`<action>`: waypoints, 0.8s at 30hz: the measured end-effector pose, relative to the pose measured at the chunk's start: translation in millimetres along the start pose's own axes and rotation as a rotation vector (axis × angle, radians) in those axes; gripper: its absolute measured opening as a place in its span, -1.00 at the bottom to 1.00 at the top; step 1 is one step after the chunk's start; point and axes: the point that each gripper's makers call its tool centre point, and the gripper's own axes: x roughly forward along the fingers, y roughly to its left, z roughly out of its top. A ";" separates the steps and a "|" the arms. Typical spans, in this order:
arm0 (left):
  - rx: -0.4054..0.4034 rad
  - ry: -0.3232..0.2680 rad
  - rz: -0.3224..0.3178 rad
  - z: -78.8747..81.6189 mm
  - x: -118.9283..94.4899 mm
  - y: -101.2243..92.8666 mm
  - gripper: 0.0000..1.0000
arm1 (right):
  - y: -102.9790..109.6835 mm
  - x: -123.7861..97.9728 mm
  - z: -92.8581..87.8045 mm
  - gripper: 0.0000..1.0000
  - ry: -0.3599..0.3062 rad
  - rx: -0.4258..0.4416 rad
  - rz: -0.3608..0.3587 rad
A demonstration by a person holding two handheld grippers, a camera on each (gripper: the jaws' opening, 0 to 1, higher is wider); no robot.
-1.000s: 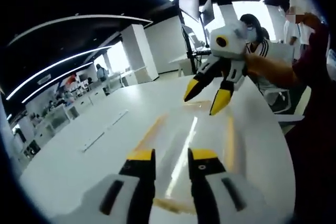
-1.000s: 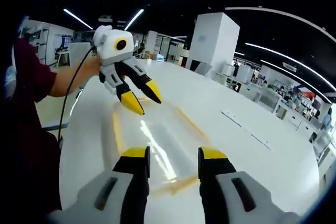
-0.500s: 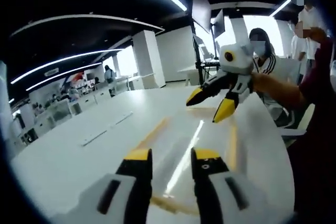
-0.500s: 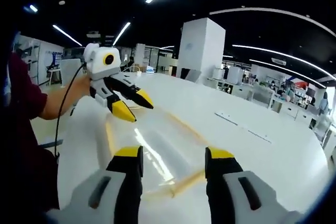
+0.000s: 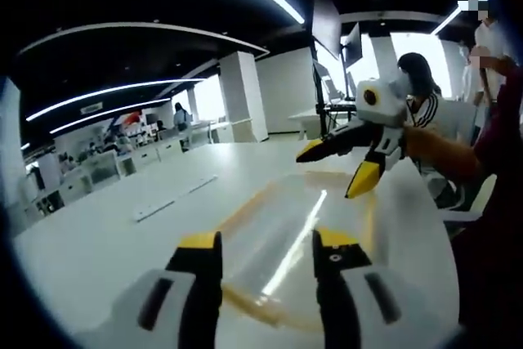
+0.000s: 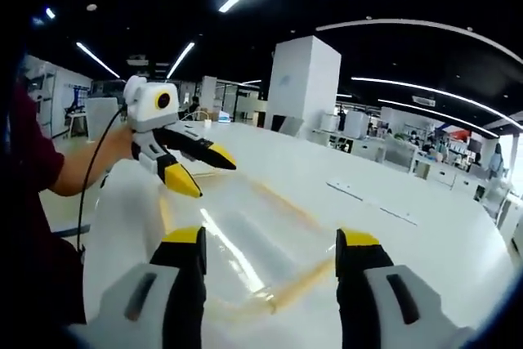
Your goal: Snap each plastic latch of the storage box into its locked position after aligning the lid with the box until every specified latch is closed and the lid sits flush.
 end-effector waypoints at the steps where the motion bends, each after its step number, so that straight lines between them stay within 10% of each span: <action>1: -0.002 -0.001 0.002 -0.2 -0.5 0.3 -0.01 | -0.4 0.0 -0.2 0.39 0.000 0.004 -0.002; 24: -0.085 -0.075 0.037 4.3 -20.0 -0.2 0.71 | 1.0 -13.3 18.5 1.00 -0.112 0.047 -0.055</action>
